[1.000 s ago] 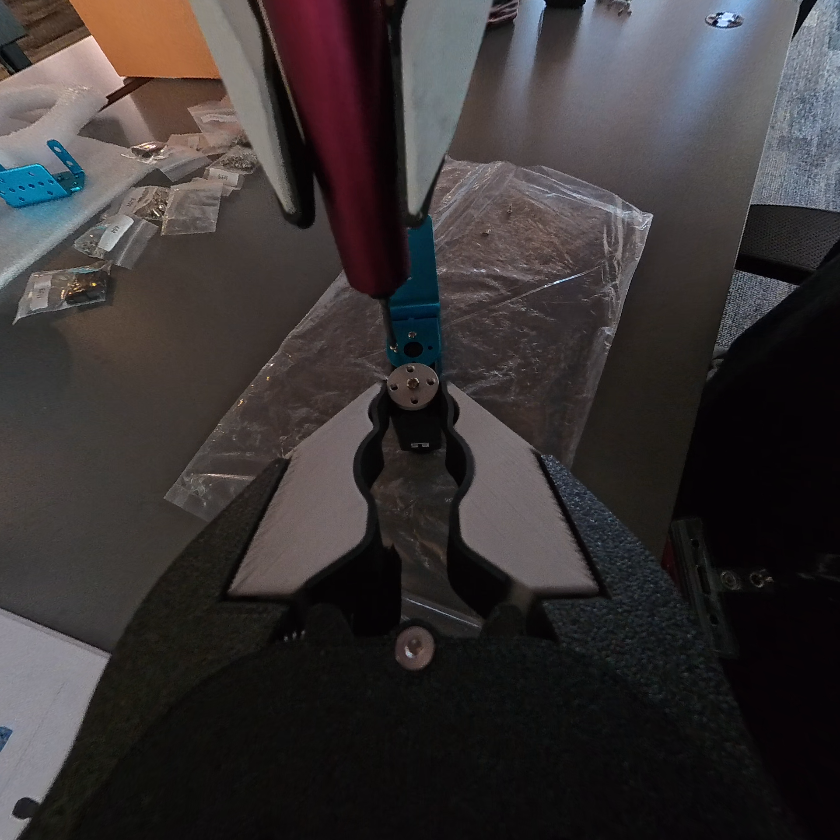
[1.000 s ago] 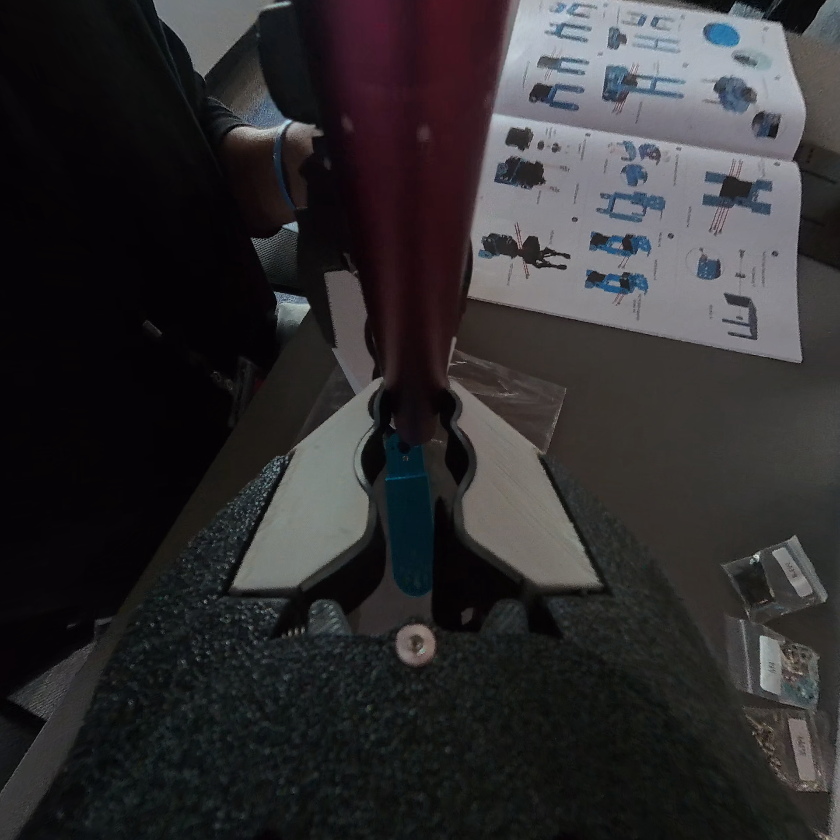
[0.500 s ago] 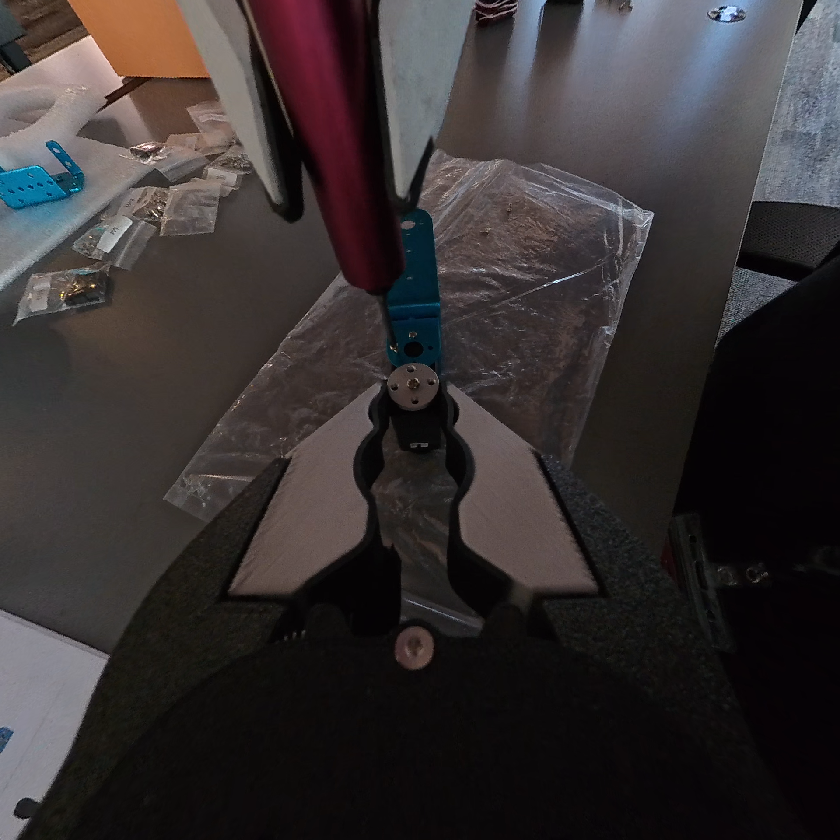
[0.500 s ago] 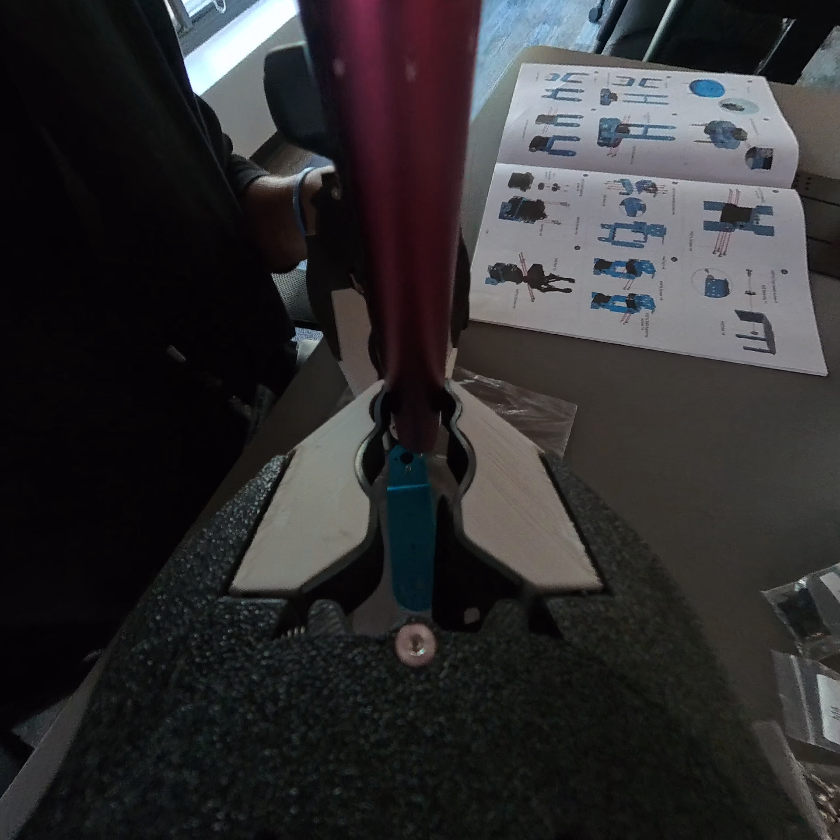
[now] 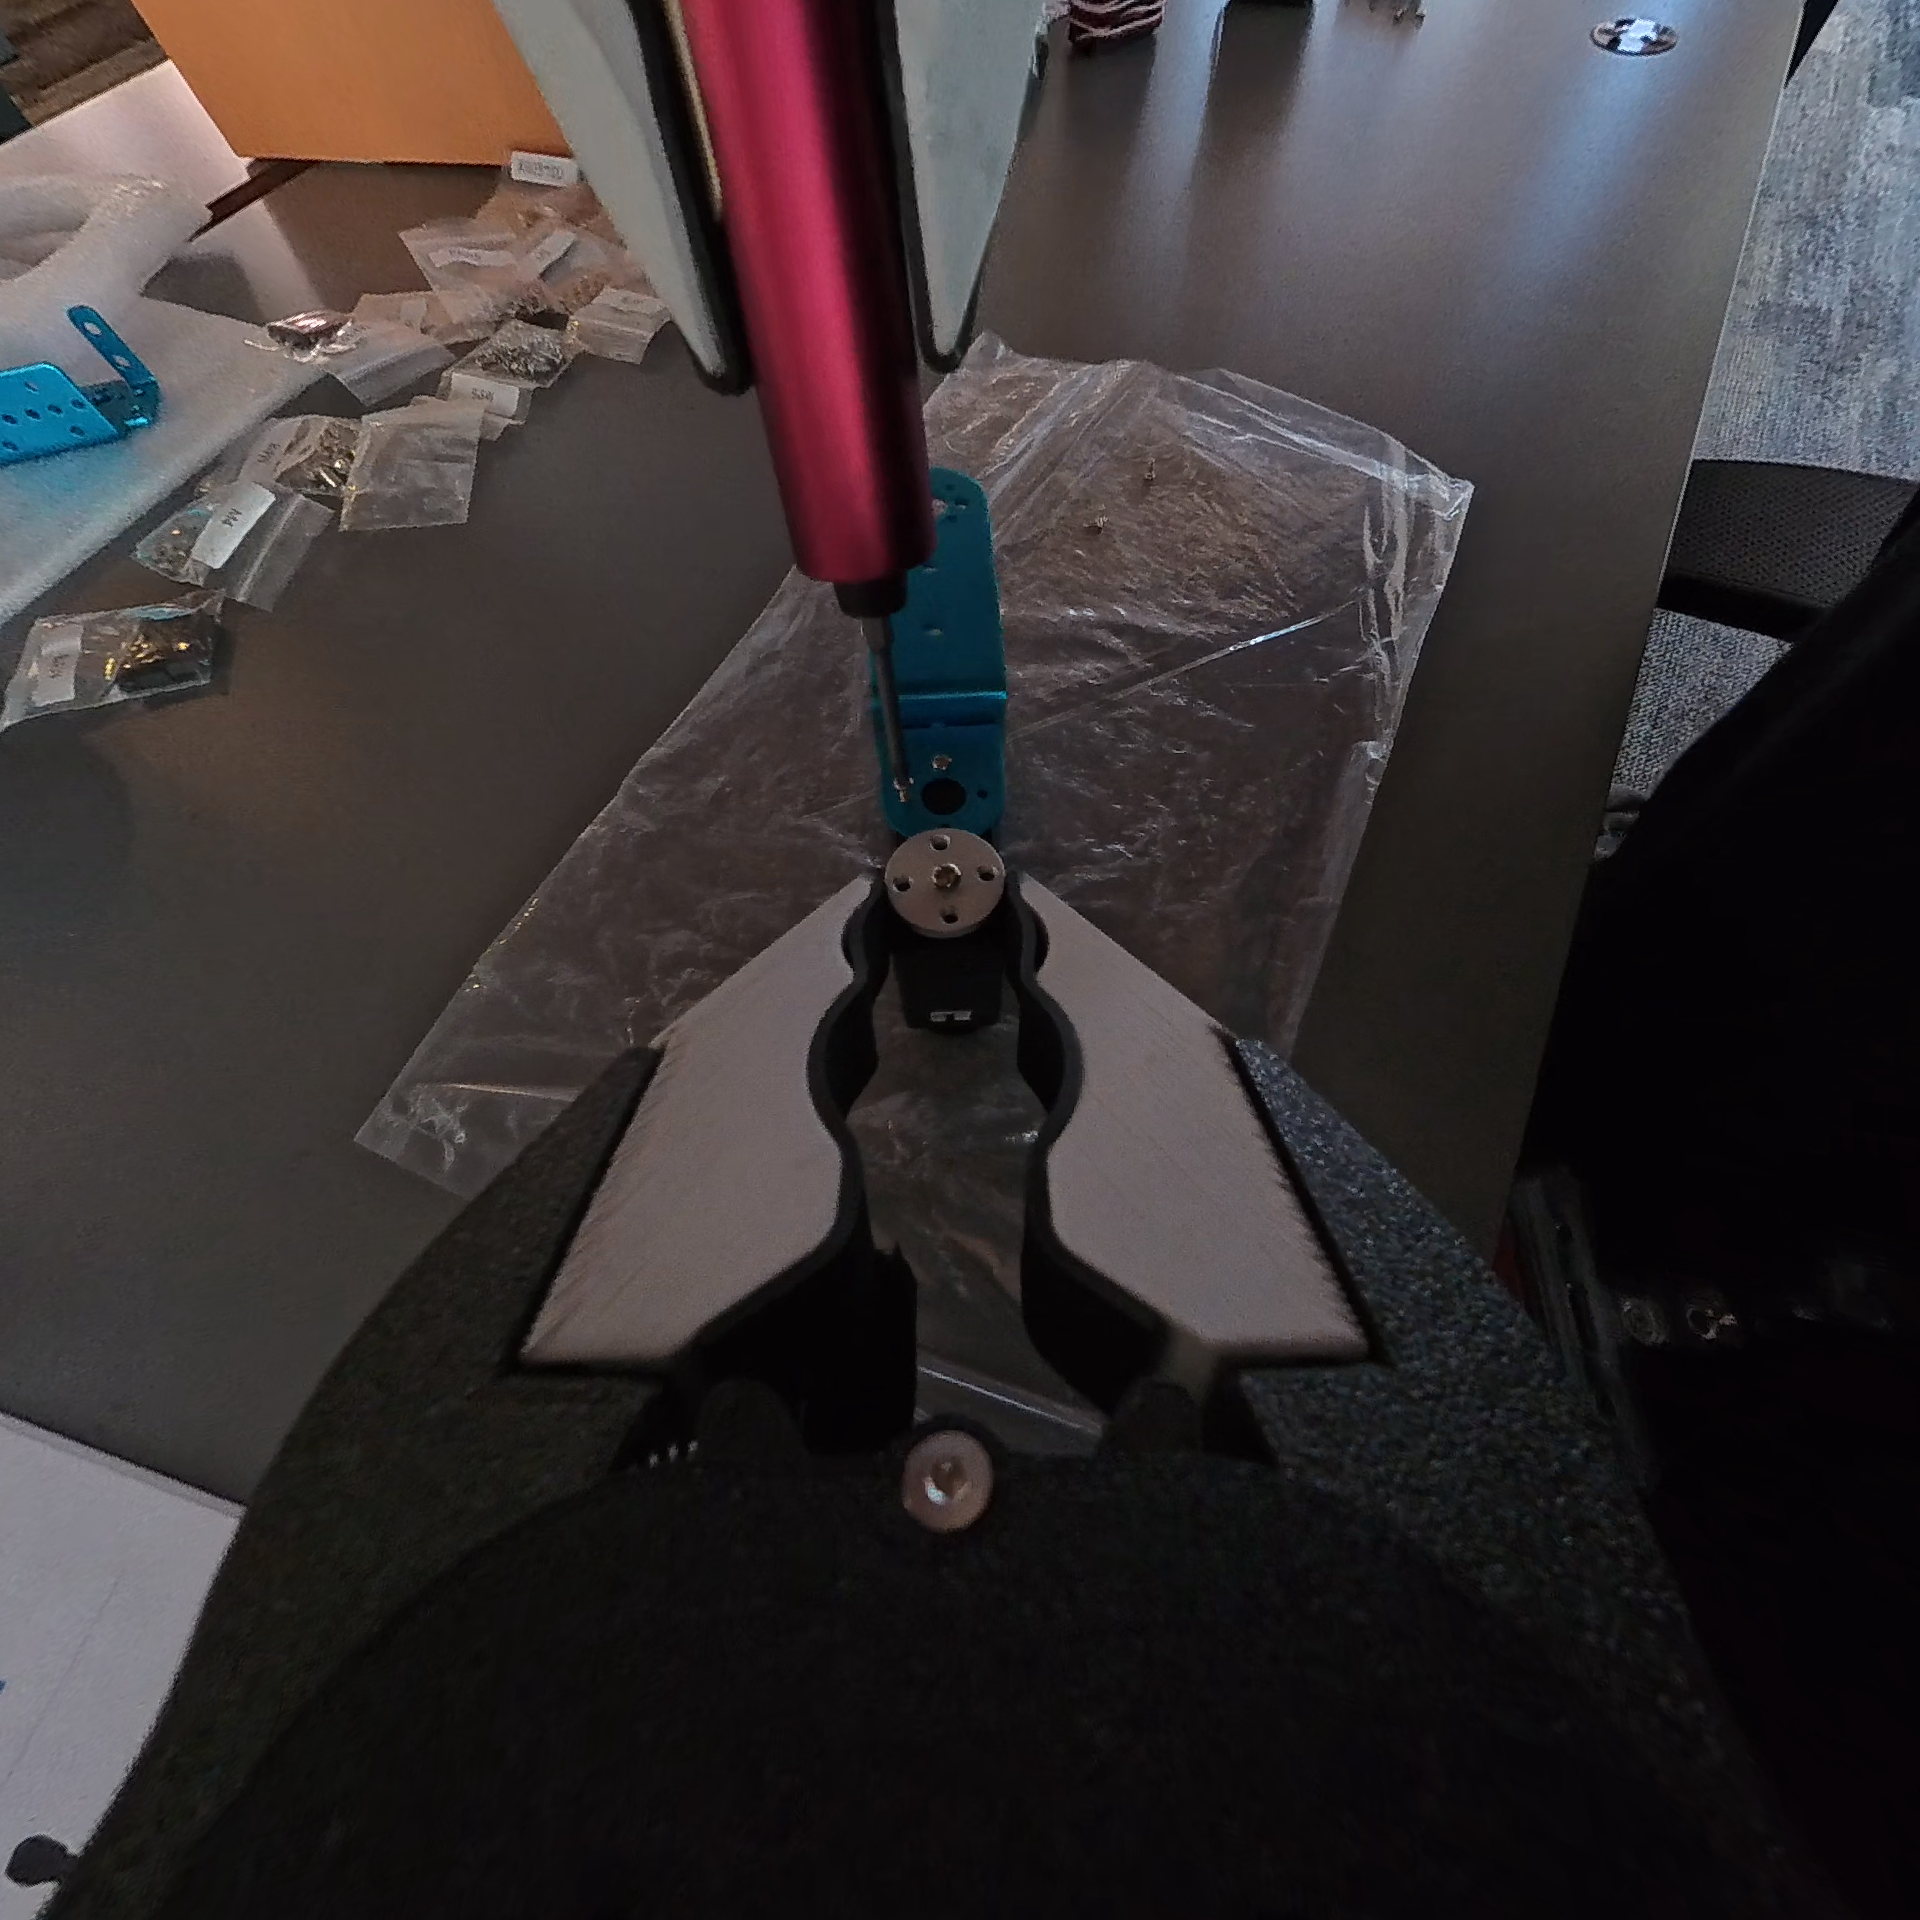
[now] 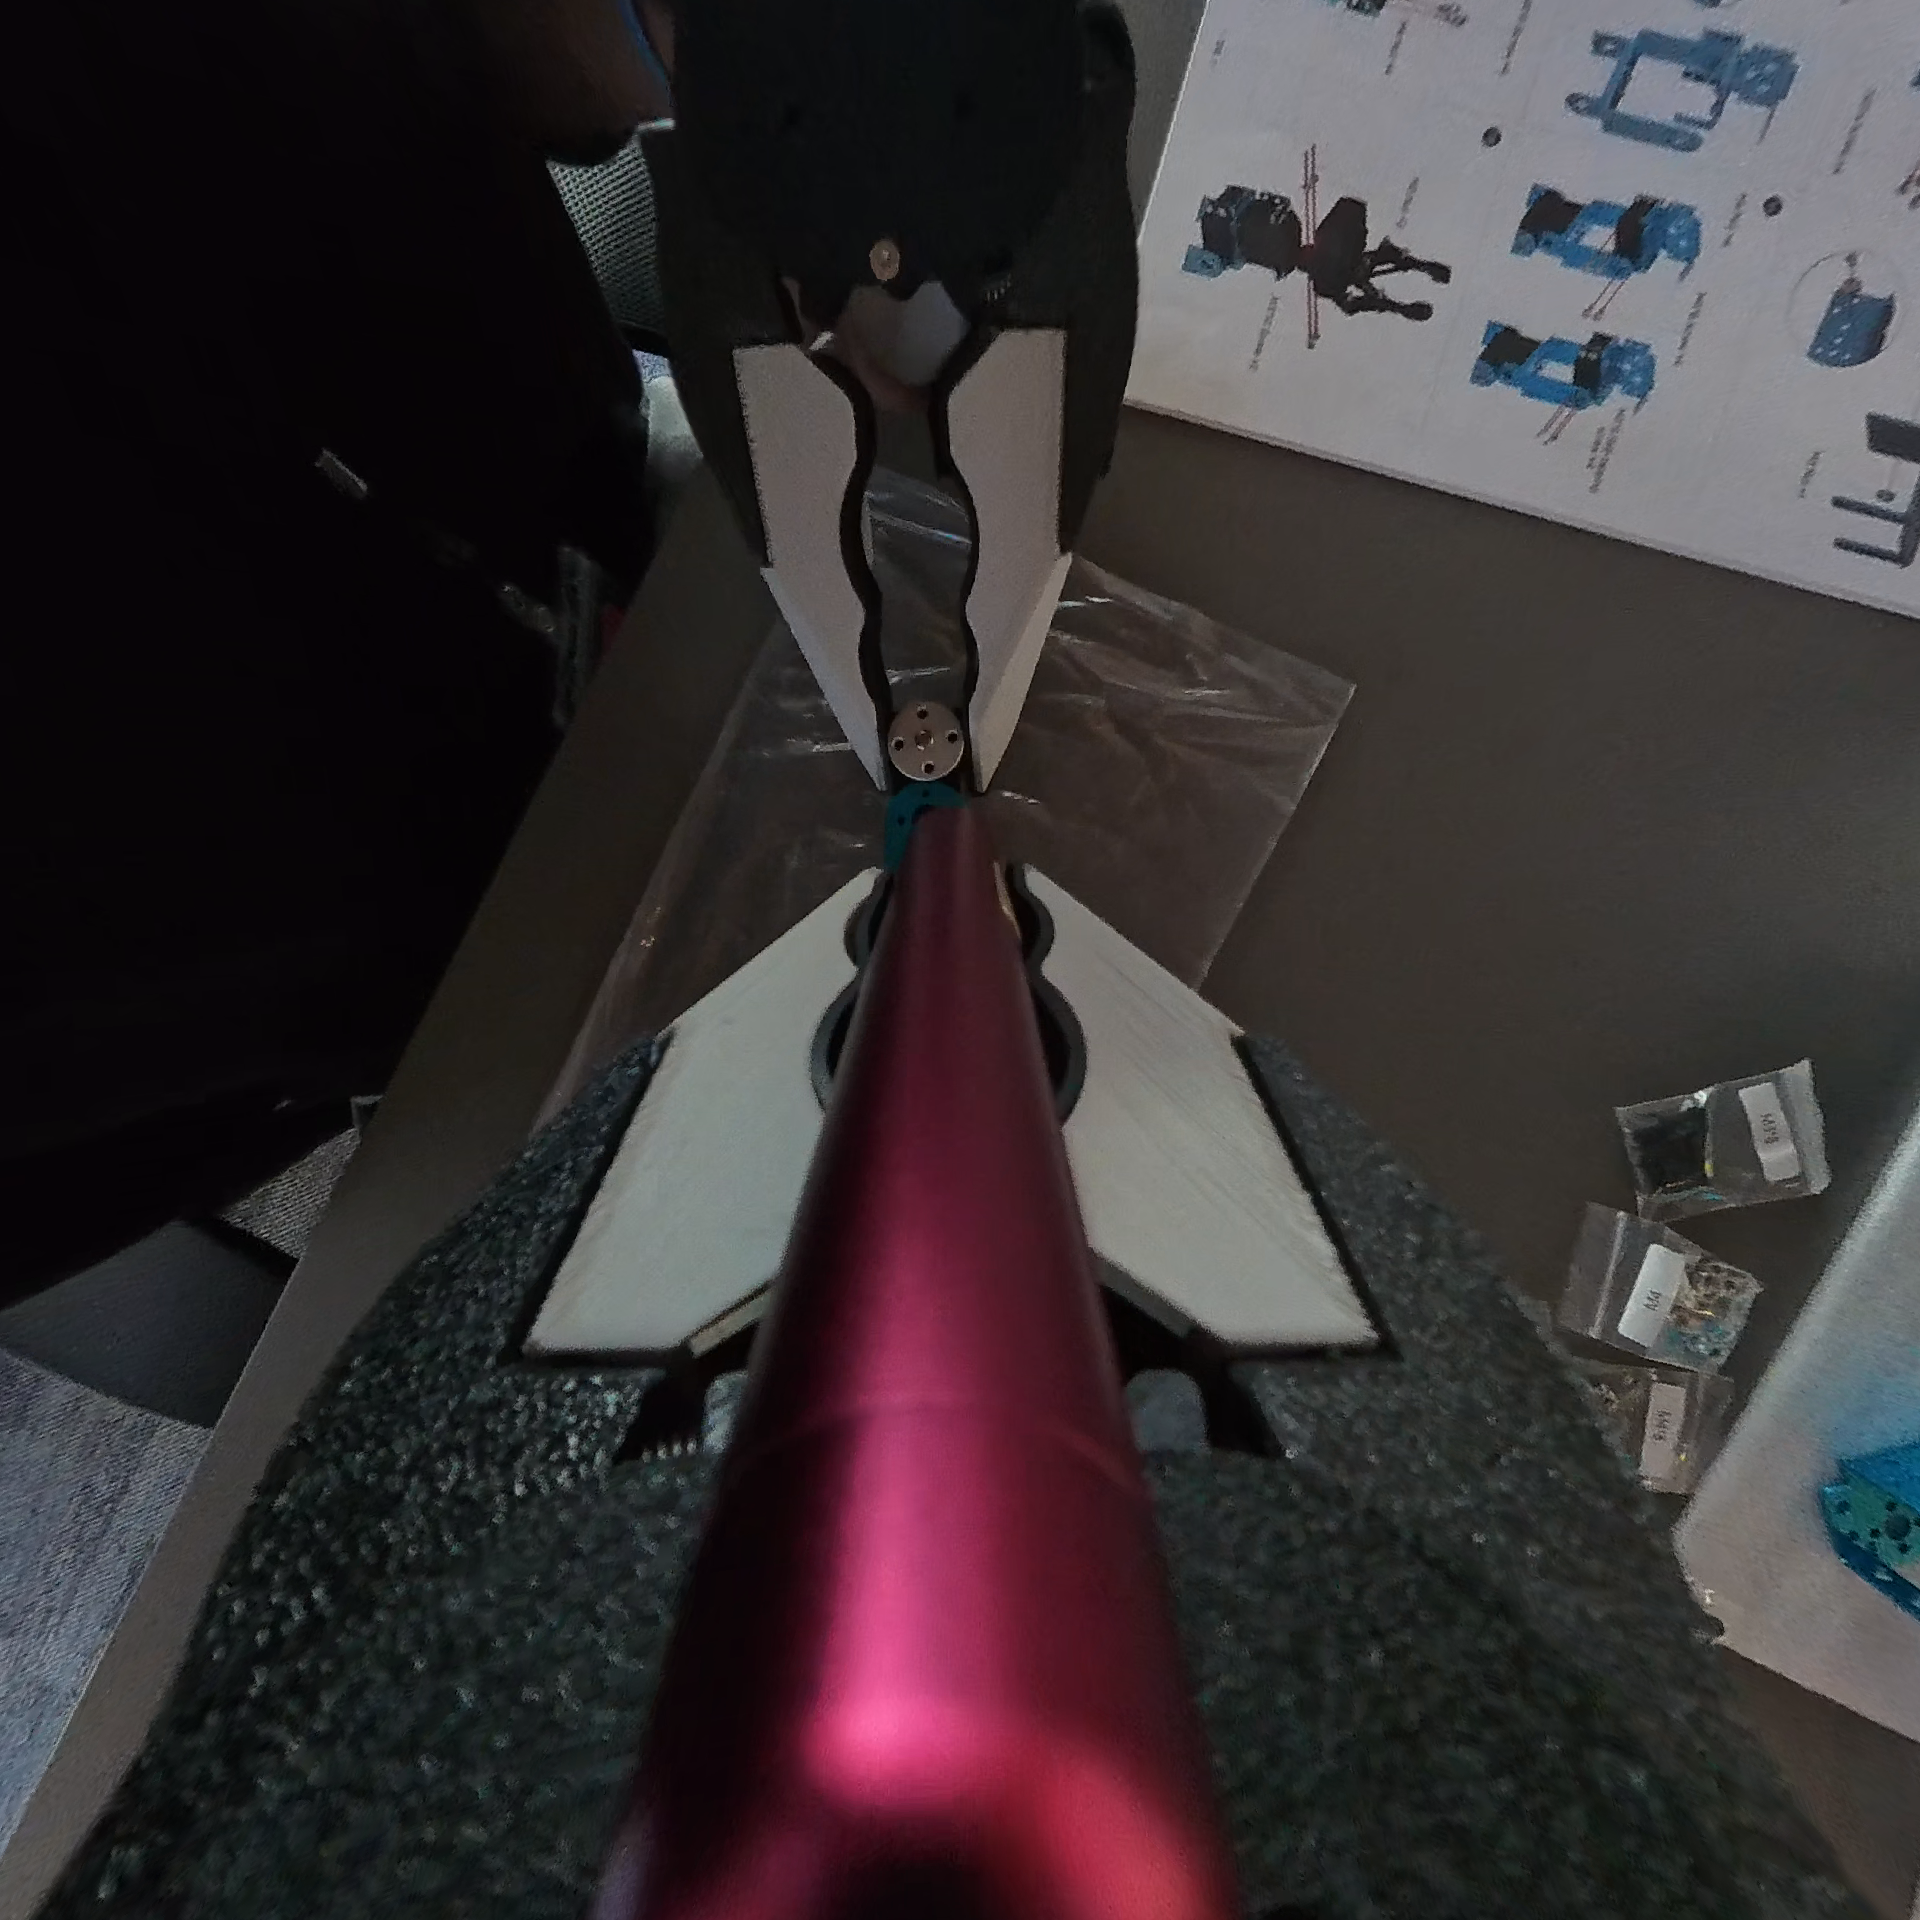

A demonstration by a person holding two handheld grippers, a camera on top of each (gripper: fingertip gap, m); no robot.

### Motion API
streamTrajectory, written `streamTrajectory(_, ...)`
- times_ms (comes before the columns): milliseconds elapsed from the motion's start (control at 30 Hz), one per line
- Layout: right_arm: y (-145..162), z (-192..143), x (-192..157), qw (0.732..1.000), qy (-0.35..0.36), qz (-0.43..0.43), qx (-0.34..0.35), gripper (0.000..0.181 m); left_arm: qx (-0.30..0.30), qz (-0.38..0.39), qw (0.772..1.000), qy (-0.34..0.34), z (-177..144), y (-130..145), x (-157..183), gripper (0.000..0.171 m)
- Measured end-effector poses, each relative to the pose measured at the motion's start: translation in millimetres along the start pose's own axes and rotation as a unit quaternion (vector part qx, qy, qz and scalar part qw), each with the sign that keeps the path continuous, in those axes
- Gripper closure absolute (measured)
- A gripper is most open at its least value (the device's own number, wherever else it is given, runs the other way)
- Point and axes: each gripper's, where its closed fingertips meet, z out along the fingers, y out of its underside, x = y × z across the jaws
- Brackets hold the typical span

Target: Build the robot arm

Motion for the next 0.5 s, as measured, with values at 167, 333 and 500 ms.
streamTrajectory(167,-1,1,3,1.000,0.000,0.013,-0.013,0.158,0.032,-0.007,0.999,-0.010,-7,-9,-6,0.139)
streamTrajectory(333,-3,2,6,1.000,0.012,0.014,-0.023,0.158,0.098,0.014,0.995,-0.034,-16,-43,-17,0.137)
streamTrajectory(500,-4,2,8,0.999,0.016,0.020,-0.030,0.158,0.101,0.039,0.993,-0.040,3,-56,-18,0.141)
